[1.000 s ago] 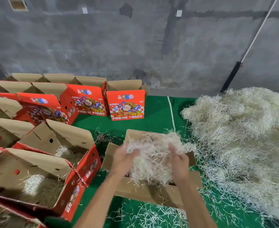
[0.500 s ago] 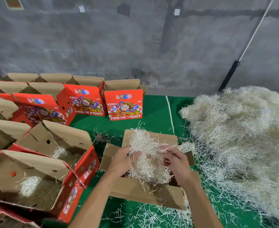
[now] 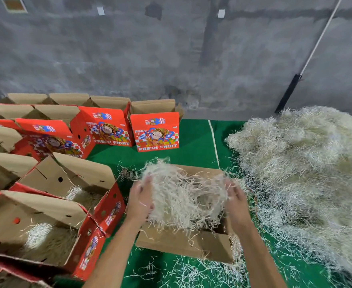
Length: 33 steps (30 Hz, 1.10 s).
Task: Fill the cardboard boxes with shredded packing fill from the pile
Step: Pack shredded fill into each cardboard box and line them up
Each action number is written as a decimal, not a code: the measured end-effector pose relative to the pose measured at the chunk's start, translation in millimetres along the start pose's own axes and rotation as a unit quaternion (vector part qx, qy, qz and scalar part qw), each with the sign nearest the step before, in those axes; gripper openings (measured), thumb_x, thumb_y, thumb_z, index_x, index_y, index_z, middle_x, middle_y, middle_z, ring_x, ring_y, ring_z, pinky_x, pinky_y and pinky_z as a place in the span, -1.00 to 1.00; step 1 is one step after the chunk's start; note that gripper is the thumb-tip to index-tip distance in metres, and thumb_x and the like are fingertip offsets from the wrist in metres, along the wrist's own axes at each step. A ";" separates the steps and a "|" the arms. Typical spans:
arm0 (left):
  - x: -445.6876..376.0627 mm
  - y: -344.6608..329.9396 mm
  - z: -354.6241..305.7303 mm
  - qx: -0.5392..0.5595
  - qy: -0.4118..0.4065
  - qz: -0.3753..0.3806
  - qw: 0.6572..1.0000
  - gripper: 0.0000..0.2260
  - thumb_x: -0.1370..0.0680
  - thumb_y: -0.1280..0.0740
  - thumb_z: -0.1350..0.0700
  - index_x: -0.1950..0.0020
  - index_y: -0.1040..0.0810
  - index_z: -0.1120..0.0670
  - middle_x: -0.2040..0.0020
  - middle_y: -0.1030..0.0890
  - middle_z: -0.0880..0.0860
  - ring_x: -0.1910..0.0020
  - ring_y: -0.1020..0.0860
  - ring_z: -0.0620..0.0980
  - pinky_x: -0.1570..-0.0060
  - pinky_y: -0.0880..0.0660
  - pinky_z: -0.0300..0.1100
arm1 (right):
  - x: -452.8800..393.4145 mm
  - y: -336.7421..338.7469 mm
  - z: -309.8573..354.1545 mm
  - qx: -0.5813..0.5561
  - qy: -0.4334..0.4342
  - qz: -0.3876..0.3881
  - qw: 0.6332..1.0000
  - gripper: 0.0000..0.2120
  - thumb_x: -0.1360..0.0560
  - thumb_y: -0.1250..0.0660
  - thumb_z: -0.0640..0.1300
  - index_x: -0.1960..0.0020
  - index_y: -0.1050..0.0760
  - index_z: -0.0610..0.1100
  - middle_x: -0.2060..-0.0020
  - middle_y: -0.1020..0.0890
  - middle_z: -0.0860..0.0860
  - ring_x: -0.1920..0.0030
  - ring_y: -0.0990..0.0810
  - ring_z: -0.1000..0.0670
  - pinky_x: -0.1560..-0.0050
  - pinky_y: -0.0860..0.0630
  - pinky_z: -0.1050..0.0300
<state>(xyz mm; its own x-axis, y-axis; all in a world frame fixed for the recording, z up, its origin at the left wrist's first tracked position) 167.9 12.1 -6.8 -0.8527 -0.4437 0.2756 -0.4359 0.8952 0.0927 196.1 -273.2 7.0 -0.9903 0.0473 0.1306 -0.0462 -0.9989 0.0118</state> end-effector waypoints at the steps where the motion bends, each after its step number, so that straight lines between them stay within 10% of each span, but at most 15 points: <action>1: 6.5 -18.1 -1.5 -0.030 -0.003 0.016 0.999 -0.41 -0.58 -0.21 -0.31 -0.31 -0.48 0.18 0.17 -0.56 0.04 0.46 -0.43 -0.12 0.48 -0.39 -0.16 | 6.9 -23.4 -4.2 0.027 -0.037 0.076 0.996 -0.74 -0.64 -0.26 -0.17 -0.29 -0.41 0.04 -0.18 -0.60 -0.03 0.05 -0.55 0.08 -0.06 -0.55 0.18; 3: 22.6 -52.1 -1.2 -0.027 0.004 0.058 0.998 -0.26 -0.42 -0.23 -0.50 -0.38 -0.41 0.01 -0.04 -0.53 -0.05 0.21 -0.57 -0.14 0.33 -0.59 -0.20 | 23.2 -64.0 -22.2 0.081 -0.102 0.187 0.974 -0.51 -0.60 -0.30 0.02 -0.48 -0.26 0.12 -0.42 -0.38 0.13 -0.26 -0.48 0.06 -0.33 -0.49 -0.04; 5: 27.6 -49.6 -6.6 -0.015 -0.015 0.067 0.998 -0.18 -0.31 -0.35 -0.53 -0.45 -0.33 -0.16 -0.34 -0.50 -0.07 -0.22 -0.56 -0.11 -0.22 -0.52 0.02 | 29.9 -73.6 -21.4 0.055 -0.103 0.173 0.978 -0.59 -0.58 -0.29 0.17 -0.39 -0.40 0.11 -0.34 -0.49 0.14 -0.26 -0.52 0.03 -0.37 -0.44 -0.20; 8: 5.9 -4.8 -16.3 -0.049 -0.180 0.015 0.982 -0.74 -0.56 -0.42 -0.10 0.09 -0.47 0.06 0.16 -0.48 -0.13 0.25 -0.42 -0.30 -0.02 -0.40 -0.15 | 13.8 -23.7 -12.3 0.017 -0.121 0.015 0.992 -0.29 -0.48 -0.36 0.34 -0.48 -0.22 0.06 -0.34 -0.42 0.05 -0.25 -0.50 -0.08 -0.26 -0.50 -0.14; 10: -0.8 19.1 -14.2 -0.088 -0.227 -0.071 0.967 -0.71 -0.63 -0.33 -0.04 0.26 -0.36 -0.10 0.35 -0.35 -0.12 0.38 -0.32 -0.20 0.19 -0.35 -0.28 | -1.4 14.5 -18.4 -0.056 -0.143 -0.053 0.987 -0.22 -0.51 -0.34 0.30 -0.57 -0.11 0.03 -0.49 -0.34 -0.05 -0.45 -0.37 -0.21 -0.40 -0.33 -0.31; 14: 11.7 -20.4 14.2 -0.050 -0.102 0.054 0.992 -0.41 -0.43 -0.30 -0.47 -0.25 -0.52 -0.09 -0.05 -0.63 -0.02 -0.10 -0.60 -0.04 -0.12 -0.51 -0.22 | -4.2 -0.3 -18.9 -0.192 -0.170 0.019 0.966 -0.48 -0.59 -0.26 0.17 -0.49 -0.35 -0.02 -0.45 -0.37 -0.29 -0.42 -0.39 -0.36 -0.41 -0.33 -0.32; 15: 20.0 -40.5 20.1 -0.065 -0.061 0.108 0.990 -0.25 -0.36 -0.32 -0.52 -0.43 -0.38 -0.15 -0.20 -0.54 -0.26 -0.24 -0.53 -0.12 -0.23 -0.43 -0.21 | 1.3 -15.3 -15.2 -0.204 -0.168 0.064 0.962 -0.51 -0.60 -0.26 0.12 -0.45 -0.38 -0.09 -0.42 -0.39 -0.33 -0.37 -0.44 -0.38 -0.40 -0.35 -0.33; 18: 30.7 -74.1 14.9 -0.172 -0.123 0.206 0.956 -0.21 -0.31 -0.43 -0.41 -0.48 -0.23 -0.28 -0.31 -0.33 -0.48 -0.06 -0.46 -0.46 -0.35 -0.37 -0.10 | 12.8 -39.5 -6.0 -0.109 -0.119 0.154 0.975 -0.45 -0.60 -0.24 0.19 -0.46 -0.36 -0.11 -0.41 -0.48 -0.11 -0.40 -0.46 -0.16 -0.46 -0.30 -0.19; 21: 11.9 -42.5 5.9 -0.270 -0.183 0.166 0.931 -0.76 -0.48 -0.43 -0.16 -0.12 -0.51 -0.30 -0.04 -0.62 -0.30 0.11 -0.59 -0.40 -0.01 -0.62 -0.21 | 2.3 2.1 -1.5 0.055 -0.076 0.014 0.996 -0.40 -0.49 -0.29 0.33 -0.12 -0.41 -0.22 -0.09 -0.56 -0.03 -0.08 -0.57 -0.01 -0.20 -0.49 -0.06; 23: -7.9 -5.5 3.2 -0.315 -0.184 0.098 0.926 -0.82 -0.54 -0.40 -0.13 -0.12 -0.50 -0.22 0.15 -0.63 -0.25 0.46 -0.52 -0.30 0.44 -0.52 -0.31 | -2.2 39.0 1.4 0.019 -0.027 -0.064 0.997 -0.46 -0.49 -0.29 0.29 0.13 -0.42 -0.23 0.22 -0.54 -0.06 0.24 -0.55 -0.02 0.18 -0.56 0.01; 25: -17.5 19.8 2.0 -0.325 -0.168 0.019 0.930 -0.83 -0.57 -0.38 -0.09 -0.14 -0.49 -0.18 0.09 -0.62 -0.20 0.55 -0.44 -0.24 0.57 -0.42 -0.33 | -4.6 57.7 -0.4 -0.036 -0.027 -0.131 0.990 -0.58 -0.56 -0.24 0.18 0.10 -0.47 -0.20 0.17 -0.55 -0.10 0.15 -0.58 -0.08 0.12 -0.58 0.03; 30: 1.9 -18.4 5.8 -0.290 -0.191 0.132 0.928 -0.65 -0.49 -0.48 -0.07 -0.23 -0.51 -0.27 -0.24 -0.55 -0.25 -0.01 -0.54 -0.42 0.02 -0.52 -0.39 | -0.8 -1.3 -13.5 0.052 -0.127 0.073 0.988 -0.32 -0.56 -0.23 0.31 -0.54 -0.24 -0.05 -0.38 -0.41 -0.04 -0.31 -0.52 -0.07 -0.34 -0.47 -0.16; 33: 6.2 -20.7 -2.6 -0.331 -0.254 0.047 0.907 -0.59 -0.48 -0.44 -0.15 -0.29 -0.44 -0.23 -0.28 -0.42 -0.34 -0.30 -0.33 -0.35 -0.36 -0.28 -0.13 | 0.5 -13.6 -6.0 0.107 -0.030 0.022 0.994 -0.59 -0.54 -0.19 0.36 -0.23 -0.43 0.12 -0.26 -0.56 0.00 -0.15 -0.62 0.00 -0.13 -0.61 0.08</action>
<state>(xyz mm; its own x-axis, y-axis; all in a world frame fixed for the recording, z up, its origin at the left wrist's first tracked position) 172.4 -9.0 -4.6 -0.9730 -0.1755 -0.1496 -0.2298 0.6835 0.6928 195.4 -259.5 0.9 -0.9809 0.0098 0.1944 0.0327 -0.9763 0.2140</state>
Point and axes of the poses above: each hand's wrist, its own x-axis away from the middle knuckle, its own y-axis out of the back of the hand, z = x × y, the point moved 4 cm from there along -x, towards the middle knuckle
